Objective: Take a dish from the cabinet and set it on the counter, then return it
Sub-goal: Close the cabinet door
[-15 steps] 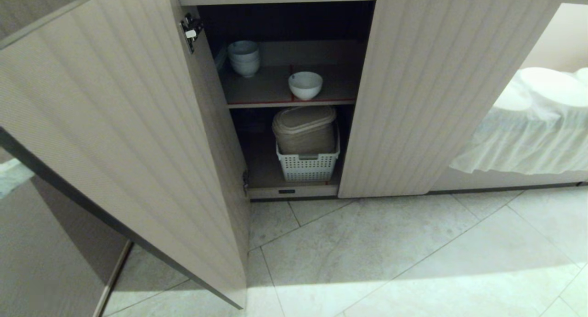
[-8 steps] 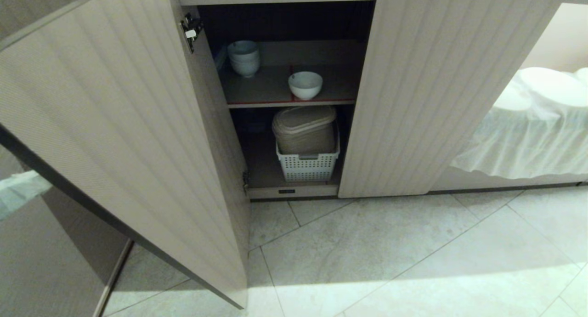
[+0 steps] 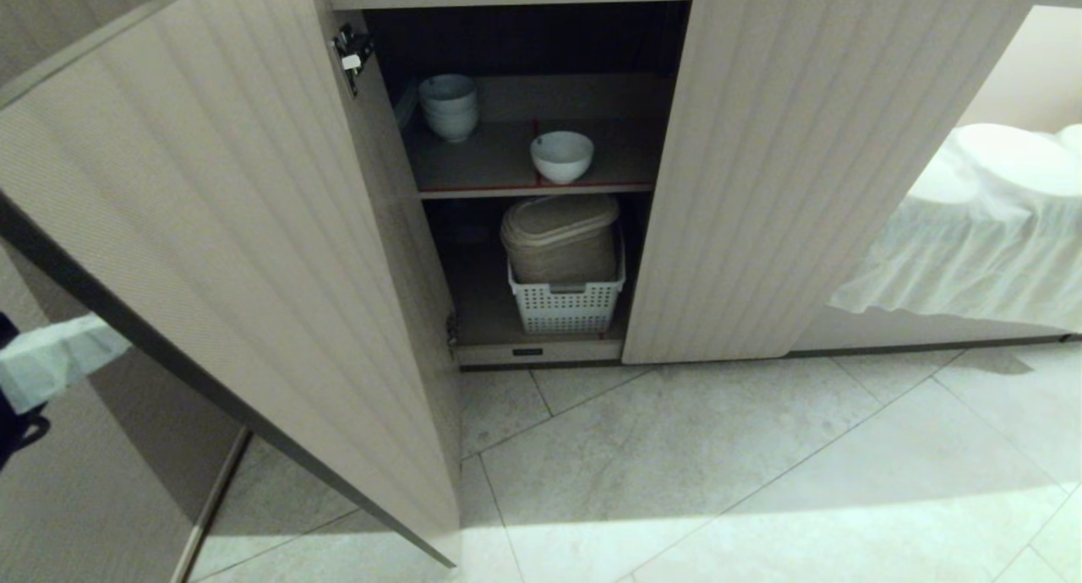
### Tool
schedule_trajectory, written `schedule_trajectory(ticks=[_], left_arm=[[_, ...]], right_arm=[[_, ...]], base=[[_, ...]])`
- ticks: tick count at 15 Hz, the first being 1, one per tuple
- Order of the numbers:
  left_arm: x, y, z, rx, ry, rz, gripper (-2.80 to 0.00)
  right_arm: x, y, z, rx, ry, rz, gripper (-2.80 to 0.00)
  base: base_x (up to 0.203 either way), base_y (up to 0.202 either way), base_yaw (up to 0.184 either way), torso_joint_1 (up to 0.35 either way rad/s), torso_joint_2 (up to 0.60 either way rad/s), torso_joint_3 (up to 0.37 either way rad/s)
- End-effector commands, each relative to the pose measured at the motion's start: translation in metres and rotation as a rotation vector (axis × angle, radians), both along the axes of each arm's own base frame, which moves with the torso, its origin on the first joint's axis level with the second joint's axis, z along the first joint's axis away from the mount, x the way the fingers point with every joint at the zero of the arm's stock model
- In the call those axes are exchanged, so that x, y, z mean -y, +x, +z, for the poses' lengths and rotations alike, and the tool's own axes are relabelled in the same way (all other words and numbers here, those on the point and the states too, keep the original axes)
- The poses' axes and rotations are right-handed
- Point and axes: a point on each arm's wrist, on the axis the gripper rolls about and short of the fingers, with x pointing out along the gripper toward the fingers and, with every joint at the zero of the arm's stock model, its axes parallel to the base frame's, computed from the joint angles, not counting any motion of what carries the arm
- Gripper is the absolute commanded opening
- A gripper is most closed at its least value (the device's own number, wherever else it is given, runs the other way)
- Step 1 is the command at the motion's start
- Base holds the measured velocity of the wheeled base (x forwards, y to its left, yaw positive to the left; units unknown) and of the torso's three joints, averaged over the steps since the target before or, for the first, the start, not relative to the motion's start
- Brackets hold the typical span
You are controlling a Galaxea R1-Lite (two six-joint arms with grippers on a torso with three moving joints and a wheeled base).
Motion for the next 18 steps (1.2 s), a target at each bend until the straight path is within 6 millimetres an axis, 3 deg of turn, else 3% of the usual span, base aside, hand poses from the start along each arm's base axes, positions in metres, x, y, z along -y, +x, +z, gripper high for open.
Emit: schedule_trajectory(ticks=[1, 7, 18], left_arm=[[0.002, 0.020, 0.003, -0.019, 0.006, -0.044, -2.80], [0.021, 0.056, 0.005, -0.011, 0.026, -0.020, -2.80], [0.104, 0.108, 0.014, 0.010, 0.036, -0.039, -2.80]], right_arm=[[0.000, 0.000, 0.000, 0.001, 0.000, 0.000, -2.80], [0.000, 0.000, 0.000, 0.001, 0.000, 0.000, -2.80], [0.000, 0.000, 0.000, 0.002, 0.000, 0.001, -2.80]], base=[[0.000, 0.000, 0.000, 0.000, 0.00, 0.000], [0.000, 0.000, 0.000, 0.000, 0.00, 0.000], [0.000, 0.000, 0.000, 0.000, 0.00, 0.000]])
